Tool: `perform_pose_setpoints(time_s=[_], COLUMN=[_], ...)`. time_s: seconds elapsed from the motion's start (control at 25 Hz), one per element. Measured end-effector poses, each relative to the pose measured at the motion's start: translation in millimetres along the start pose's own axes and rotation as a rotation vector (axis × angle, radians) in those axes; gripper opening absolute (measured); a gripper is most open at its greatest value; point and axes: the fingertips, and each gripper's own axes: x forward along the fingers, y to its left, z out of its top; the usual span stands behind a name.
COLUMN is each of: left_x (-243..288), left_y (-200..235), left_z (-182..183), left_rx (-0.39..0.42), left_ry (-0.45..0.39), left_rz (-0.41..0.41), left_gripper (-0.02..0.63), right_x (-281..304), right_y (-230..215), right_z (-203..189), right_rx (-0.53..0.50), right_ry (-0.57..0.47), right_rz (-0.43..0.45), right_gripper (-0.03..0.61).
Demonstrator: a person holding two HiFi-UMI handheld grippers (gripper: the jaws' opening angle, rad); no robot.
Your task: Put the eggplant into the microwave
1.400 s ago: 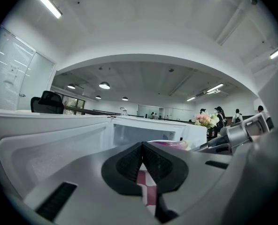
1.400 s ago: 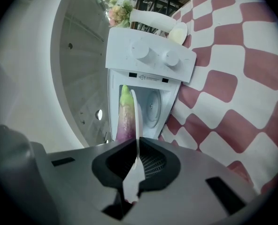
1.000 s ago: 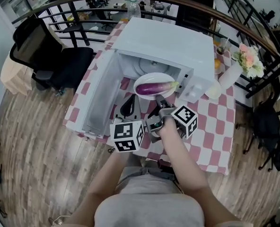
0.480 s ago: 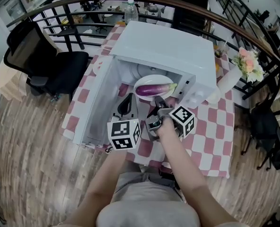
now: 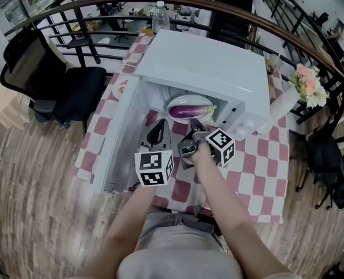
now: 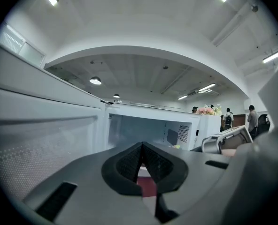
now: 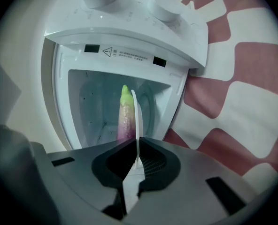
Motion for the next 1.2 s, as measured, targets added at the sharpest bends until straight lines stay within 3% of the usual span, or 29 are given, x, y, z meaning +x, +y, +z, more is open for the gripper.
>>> perform_pose_setpoints(time_s=[0.68,1.2], left_x=[31.2,45.1], left_y=[11.4,16.0], left_z=[-5.7,-10.1], left_rx=[-0.025,-0.020], left_ry=[0.024,0.059], left_rz=[-0.036,-0.052], left_gripper=[0.003,0.003], right_x=[47.0,51.3], right_y=[-18.9,-22.4], right_z=[12.9,13.5], right_rx=[0.067,0.023], right_ry=[-0.065,-0.043], right_rz=[-0.003,-0.080], right_gripper=[0.037,0.043])
